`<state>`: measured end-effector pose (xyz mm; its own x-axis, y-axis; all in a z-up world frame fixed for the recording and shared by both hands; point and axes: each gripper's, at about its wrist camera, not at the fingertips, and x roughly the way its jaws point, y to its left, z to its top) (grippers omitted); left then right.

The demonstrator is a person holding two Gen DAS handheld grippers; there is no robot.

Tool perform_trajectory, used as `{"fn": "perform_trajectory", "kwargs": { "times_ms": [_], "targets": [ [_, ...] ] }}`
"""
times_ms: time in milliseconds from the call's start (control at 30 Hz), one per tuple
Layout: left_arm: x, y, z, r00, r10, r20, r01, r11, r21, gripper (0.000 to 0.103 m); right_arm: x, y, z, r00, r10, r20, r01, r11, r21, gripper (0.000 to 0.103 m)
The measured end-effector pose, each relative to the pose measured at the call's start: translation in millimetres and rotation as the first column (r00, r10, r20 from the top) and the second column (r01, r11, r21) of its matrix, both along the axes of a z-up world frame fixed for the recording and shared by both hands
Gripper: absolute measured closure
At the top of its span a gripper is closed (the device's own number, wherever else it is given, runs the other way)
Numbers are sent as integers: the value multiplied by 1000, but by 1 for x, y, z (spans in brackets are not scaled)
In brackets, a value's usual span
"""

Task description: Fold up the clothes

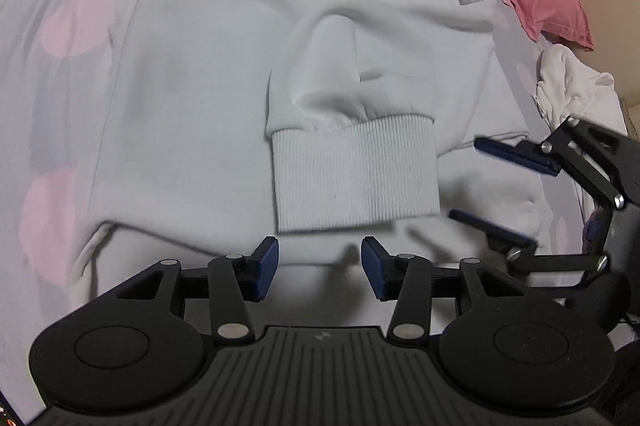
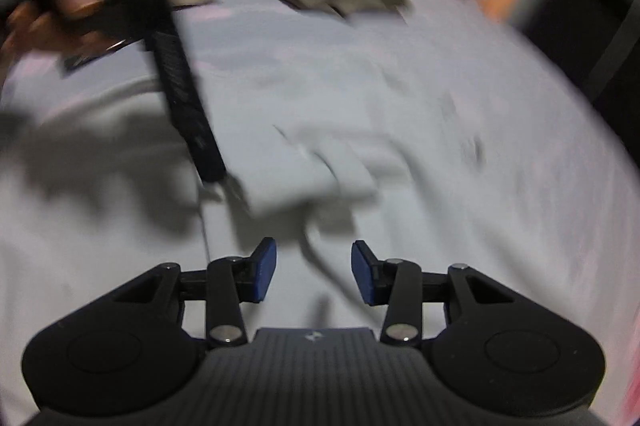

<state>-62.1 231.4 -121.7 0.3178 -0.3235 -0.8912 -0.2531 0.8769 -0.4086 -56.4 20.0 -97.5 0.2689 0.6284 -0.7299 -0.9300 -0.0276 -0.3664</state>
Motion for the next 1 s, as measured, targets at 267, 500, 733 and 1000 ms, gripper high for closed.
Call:
{"fn": "perform_trajectory", "kwargs": {
  "times_ms": [267, 500, 733, 1000],
  "targets": [
    [-19, 24, 7, 998, 59, 20, -59, 998, -23, 59, -61, 22, -66, 723, 434, 537, -326, 900, -289, 52],
    [-40, 47, 8, 984, 172, 43, -162, 971, -178, 59, -39, 48, -9, 928, 197, 315, -158, 977, -145, 95],
    [-42, 51, 7, 934, 353, 57, -303, 867, -395, 59, -19, 61, 35, 999, -31, -9, 31, 998, -46, 95],
    [-45, 31, 29, 883, 422, 205, -350, 883, -313, 59, -34, 56, 30, 996, -83, 17, 84, 993, -81, 95]
  ]
}}
